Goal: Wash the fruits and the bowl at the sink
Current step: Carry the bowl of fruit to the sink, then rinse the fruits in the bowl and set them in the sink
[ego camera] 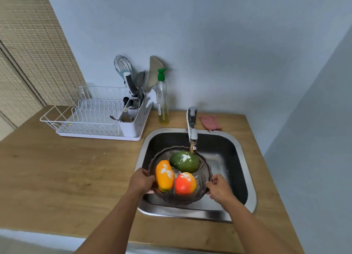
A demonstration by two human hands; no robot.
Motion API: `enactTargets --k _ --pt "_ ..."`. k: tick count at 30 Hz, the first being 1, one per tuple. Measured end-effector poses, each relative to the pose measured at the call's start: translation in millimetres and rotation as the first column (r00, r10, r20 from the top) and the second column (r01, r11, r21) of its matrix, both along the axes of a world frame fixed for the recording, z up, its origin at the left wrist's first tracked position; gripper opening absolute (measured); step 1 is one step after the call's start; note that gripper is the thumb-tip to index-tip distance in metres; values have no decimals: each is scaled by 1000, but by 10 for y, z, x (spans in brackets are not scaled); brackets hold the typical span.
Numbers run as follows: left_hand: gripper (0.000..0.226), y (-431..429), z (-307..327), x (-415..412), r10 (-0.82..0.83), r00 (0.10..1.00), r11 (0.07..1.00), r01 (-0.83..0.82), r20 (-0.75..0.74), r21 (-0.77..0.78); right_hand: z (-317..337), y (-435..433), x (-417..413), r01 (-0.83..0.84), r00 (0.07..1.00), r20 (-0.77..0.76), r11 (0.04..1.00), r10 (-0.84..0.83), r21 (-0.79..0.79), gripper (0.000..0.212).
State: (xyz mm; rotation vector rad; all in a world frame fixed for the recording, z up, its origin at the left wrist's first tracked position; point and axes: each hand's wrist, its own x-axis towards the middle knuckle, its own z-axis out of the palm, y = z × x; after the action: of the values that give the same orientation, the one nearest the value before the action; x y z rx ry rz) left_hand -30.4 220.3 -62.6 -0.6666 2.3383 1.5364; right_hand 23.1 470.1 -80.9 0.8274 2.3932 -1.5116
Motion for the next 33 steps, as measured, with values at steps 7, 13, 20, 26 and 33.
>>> enactTargets --k 7,13,20,26,33 --pt "22 255 -457 -317 -86 992 993 93 91 -78 -320 287 -160 45 996 75 999 -45 7 12" --pt "15 491 -632 -394 -91 978 996 94 190 -7 -597 451 -219 81 986 146 997 -82 14 10" --pt "18 608 -878 -514 -108 963 993 114 247 -12 -868 511 -271 122 970 203 991 -131 57 6" --pt "15 636 -1118 -567 -155 946 982 178 285 -55 -1013 551 -332 153 956 244 986 -164 65 5" --pt "17 651 -1284 -608 -181 934 976 210 309 -63 -1104 532 -345 179 945 262 980 -195 87 9"
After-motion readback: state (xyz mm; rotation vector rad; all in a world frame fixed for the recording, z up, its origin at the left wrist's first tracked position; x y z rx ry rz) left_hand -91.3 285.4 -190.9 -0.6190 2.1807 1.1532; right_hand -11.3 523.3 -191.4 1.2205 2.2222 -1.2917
